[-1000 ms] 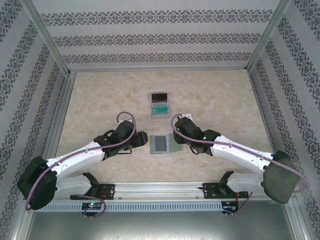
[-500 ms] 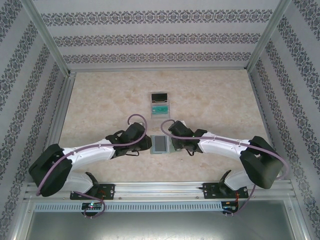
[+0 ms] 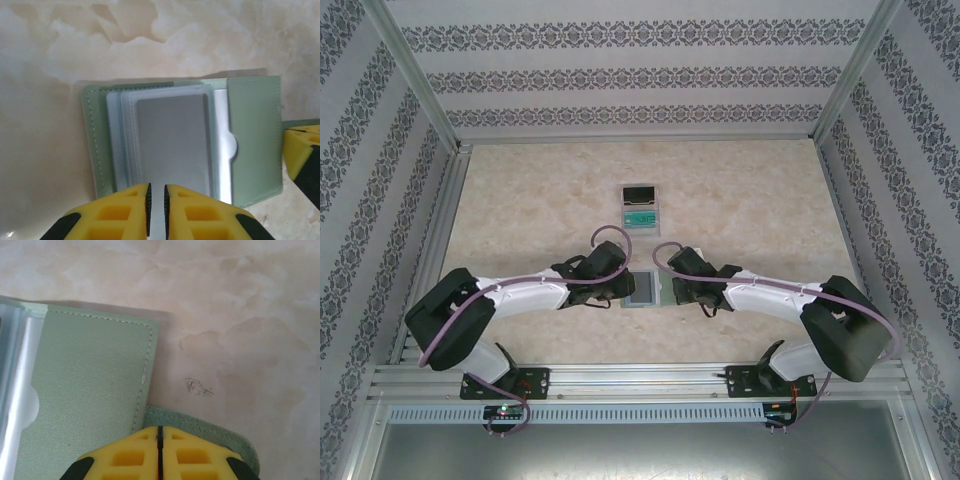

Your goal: Take the credit cards out of the card holder

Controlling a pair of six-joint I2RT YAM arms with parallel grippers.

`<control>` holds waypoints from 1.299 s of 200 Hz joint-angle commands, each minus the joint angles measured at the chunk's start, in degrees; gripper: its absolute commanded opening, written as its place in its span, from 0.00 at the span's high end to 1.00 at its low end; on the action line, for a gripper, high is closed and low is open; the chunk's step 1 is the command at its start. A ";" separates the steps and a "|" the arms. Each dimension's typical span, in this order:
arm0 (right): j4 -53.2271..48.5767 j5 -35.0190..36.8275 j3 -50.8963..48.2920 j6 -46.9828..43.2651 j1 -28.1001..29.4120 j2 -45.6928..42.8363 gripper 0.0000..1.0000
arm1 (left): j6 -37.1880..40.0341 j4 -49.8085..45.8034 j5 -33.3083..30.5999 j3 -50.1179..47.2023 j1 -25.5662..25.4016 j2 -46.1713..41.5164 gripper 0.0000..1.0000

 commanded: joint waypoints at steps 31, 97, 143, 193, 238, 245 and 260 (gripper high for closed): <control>3.23 -2.28 -1.10 1.54 0.05 0.45 0.93 | 0.24 1.15 0.91 2.02 -0.93 3.01 0.79; 3.28 -1.80 -1.35 1.50 0.00 0.05 0.92 | 0.48 -1.24 -1.22 2.38 -1.28 2.40 0.73; 3.48 -1.84 -1.36 1.44 0.00 0.09 0.93 | 0.73 -3.66 -3.01 2.56 -1.36 0.55 0.72; 3.50 -1.57 -1.45 1.54 0.01 0.01 0.93 | 0.59 -3.13 -2.43 2.59 -1.36 2.65 0.72; 3.59 -1.84 -1.28 1.45 0.00 0.54 0.93 | 0.07 0.04 0.67 2.65 -1.38 4.74 0.73; 3.58 -1.88 -1.28 1.45 0.05 0.65 0.93 | 0.07 0.58 1.12 2.52 -1.40 4.84 0.73; 3.70 -2.10 -1.19 1.45 0.03 0.75 0.93 | -0.11 1.10 1.75 2.59 -1.37 5.13 0.72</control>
